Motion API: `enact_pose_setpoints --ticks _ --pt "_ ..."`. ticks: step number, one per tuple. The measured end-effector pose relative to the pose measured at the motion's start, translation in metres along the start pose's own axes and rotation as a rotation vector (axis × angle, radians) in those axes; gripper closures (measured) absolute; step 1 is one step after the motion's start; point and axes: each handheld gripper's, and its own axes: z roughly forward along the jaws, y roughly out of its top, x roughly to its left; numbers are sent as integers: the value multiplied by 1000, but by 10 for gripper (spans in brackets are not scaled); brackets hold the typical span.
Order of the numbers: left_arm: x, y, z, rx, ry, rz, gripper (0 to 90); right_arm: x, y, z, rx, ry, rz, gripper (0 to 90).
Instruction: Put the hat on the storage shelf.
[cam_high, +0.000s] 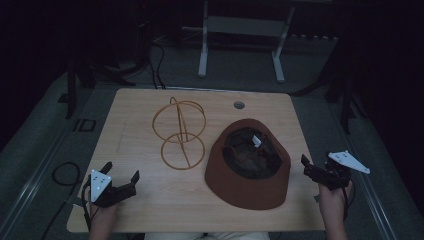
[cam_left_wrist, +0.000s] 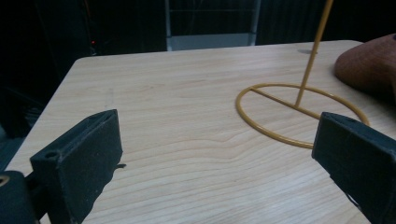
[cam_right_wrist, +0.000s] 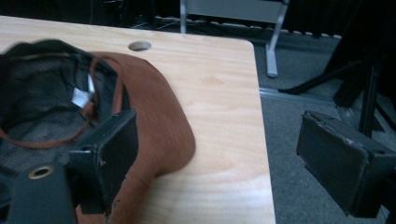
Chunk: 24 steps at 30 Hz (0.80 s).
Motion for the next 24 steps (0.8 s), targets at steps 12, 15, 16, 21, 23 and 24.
enact_pose_setpoints --ticks 12,15,16,21,23,24 --pt "-7 1 1 35 -37 -7 23 20 46 20 45 137 -111 126" --pt "-10 2 1 41 -57 10 23 25 50 30 60 163 -129 119" --pt "-10 2 1 39 -61 8 23 27 51 34 64 186 -137 119" --pt "-13 2 2 51 -77 17 23 34 52 56 118 244 -167 132" --pt "-13 2 2 53 -83 12 23 39 49 66 143 247 -189 135" --pt "-12 2 2 56 -87 8 23 40 47 71 148 246 -192 140"
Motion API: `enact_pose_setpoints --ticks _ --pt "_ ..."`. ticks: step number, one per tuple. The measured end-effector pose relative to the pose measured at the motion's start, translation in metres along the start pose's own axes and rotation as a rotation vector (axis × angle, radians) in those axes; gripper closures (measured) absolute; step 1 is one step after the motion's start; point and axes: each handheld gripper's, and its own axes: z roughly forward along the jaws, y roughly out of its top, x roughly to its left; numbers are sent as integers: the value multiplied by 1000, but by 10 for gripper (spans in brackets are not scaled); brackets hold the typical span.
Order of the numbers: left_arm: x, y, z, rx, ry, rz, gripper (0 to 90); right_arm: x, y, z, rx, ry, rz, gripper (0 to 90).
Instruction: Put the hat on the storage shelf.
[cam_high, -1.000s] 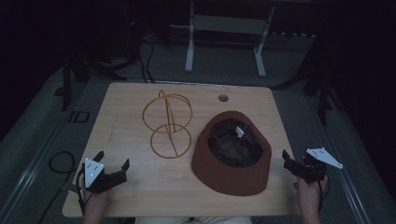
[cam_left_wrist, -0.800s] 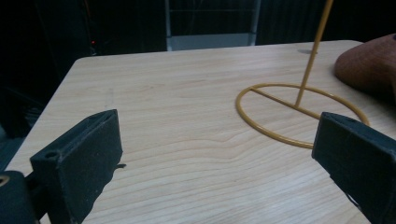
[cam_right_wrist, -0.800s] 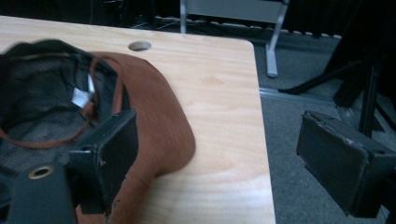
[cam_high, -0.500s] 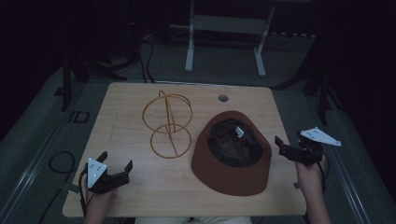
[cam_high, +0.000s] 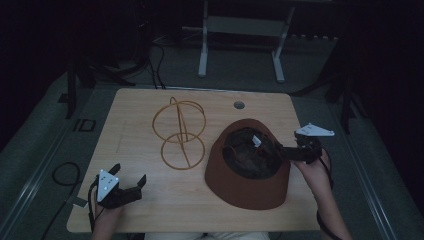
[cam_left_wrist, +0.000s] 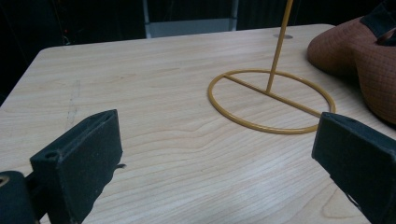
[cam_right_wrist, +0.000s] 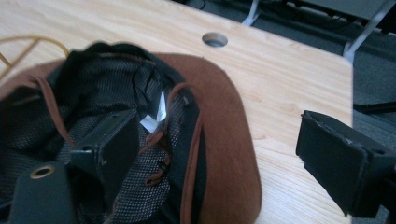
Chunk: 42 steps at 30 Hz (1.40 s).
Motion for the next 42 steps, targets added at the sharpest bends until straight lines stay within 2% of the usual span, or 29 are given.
enact_pose_setpoints --ticks 5,7,9,12,15,19,22,23,25,27,31,33,37,39,42 --pt "0 -1 2 21 -8 1 23 3 -6 22 51 28 -7 160" --pt "-1 -1 2 30 -13 5 23 5 -9 32 83 30 -23 214" --pt "-2 -1 3 44 -20 10 23 6 -12 38 98 22 -35 263" --pt "-3 -1 3 51 -28 15 23 10 -15 47 161 -4 -90 361" --pt "-4 0 4 56 -30 19 23 11 -17 57 213 -5 -112 419" --pt "-4 0 4 60 -27 16 23 13 -19 70 268 -23 -142 431" --pt "-4 0 4 59 -25 16 23 14 -20 75 271 -49 -143 466" --pt "-4 0 4 59 -26 16 23 15 -20 77 278 -76 -157 478" --pt "-4 -1 4 58 -26 15 23 16 -22 81 294 -98 -176 493" --pt "-5 -1 4 61 -27 18 23 17 -23 84 290 -130 -176 540" --pt "-5 -1 4 68 -27 21 23 17 -23 87 284 -159 -183 639" --pt "-5 -1 5 70 -28 22 23 18 -23 88 288 -162 -210 677" --pt "-5 -1 5 73 -25 21 23 18 -21 87 283 -169 -233 793" --pt "-5 -1 4 64 -34 15 23 16 -17 81 265 -161 -212 842" --pt "-5 1 4 60 -32 9 23 11 -11 68 222 -112 -148 849"
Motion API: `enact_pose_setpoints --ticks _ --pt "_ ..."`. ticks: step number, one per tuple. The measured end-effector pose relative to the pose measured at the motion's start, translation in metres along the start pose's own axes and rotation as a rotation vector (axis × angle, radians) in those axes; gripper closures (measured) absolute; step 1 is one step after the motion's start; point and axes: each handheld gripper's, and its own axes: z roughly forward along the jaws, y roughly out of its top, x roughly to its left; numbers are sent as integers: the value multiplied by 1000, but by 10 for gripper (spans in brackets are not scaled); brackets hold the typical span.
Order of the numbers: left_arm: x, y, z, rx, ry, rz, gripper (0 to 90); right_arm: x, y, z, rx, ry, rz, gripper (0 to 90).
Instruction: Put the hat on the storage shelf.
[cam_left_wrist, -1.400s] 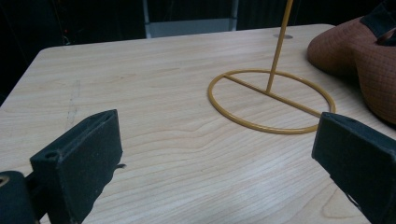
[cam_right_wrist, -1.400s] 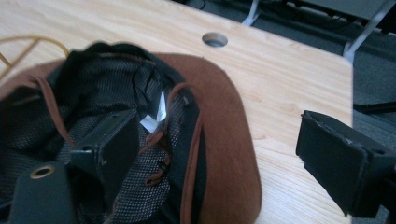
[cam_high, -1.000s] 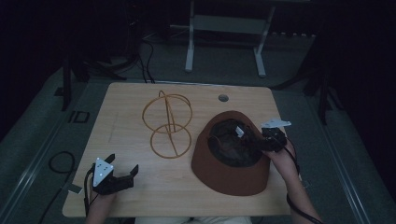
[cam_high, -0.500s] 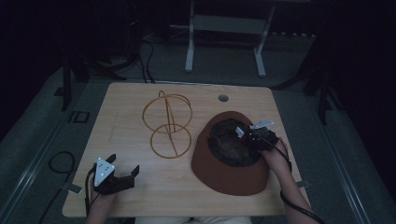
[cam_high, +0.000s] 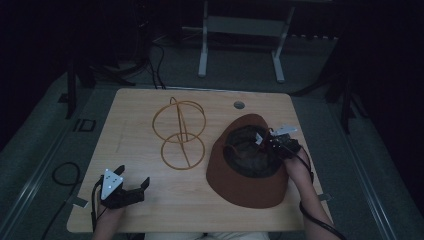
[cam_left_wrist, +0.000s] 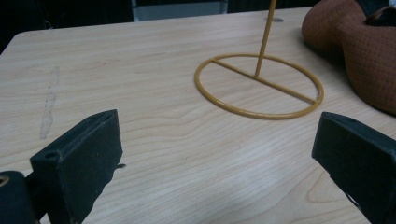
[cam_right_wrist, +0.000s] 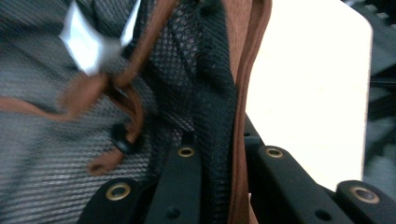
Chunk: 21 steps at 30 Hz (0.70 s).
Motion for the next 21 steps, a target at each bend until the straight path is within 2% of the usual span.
enact_pose_setpoints --ticks 2,7,11,16,21 --pt "-1 0 0 6 3 3 23 -2 1 -8 -23 0 3 849" --pt "-4 2 0 6 0 6 23 -7 2 -33 -92 29 46 849" --pt "-5 6 -1 -6 -34 -23 23 -13 5 -51 -128 37 61 850" --pt "-14 17 -5 -4 -47 10 23 -21 8 -69 -154 26 64 851" --pt "-17 34 -10 -7 -49 17 23 -28 8 -84 -181 36 76 851"
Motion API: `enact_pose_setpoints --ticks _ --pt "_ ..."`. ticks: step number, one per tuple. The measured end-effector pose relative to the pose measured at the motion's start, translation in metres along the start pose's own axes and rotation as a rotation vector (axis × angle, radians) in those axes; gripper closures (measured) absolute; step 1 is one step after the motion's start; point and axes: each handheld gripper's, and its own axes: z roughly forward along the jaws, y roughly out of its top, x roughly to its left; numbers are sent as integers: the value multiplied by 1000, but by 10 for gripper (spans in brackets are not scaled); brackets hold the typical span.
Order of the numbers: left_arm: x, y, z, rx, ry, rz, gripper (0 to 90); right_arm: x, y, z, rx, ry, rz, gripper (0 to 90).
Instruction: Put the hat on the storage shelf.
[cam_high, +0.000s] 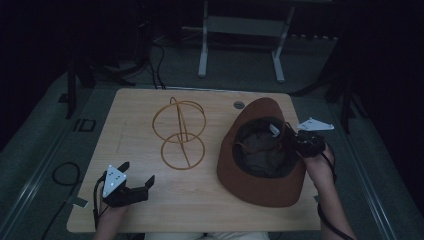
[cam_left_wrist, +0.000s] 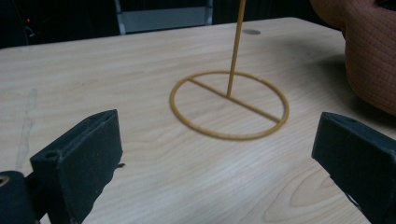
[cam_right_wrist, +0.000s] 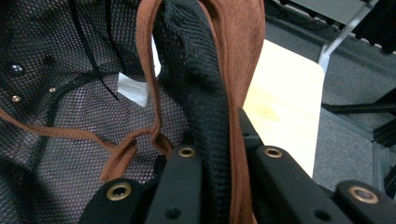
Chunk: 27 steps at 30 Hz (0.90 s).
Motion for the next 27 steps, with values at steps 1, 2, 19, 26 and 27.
enact_pose_setpoints --ticks 1,2,19,26,27 --pt "0 5 -2 -1 -12 -10 23 0 1 -3 -4 -1 -1 851" --pt "-1 10 -4 4 -26 -17 23 -1 2 -6 -8 7 1 851" --pt "-42 134 -6 -80 -165 133 23 5 20 -39 -59 54 -54 850" --pt "-68 163 18 -69 -218 196 23 7 21 -45 -61 75 -61 850" --pt "-71 167 23 -68 -232 203 23 7 21 -45 -61 75 -61 850"
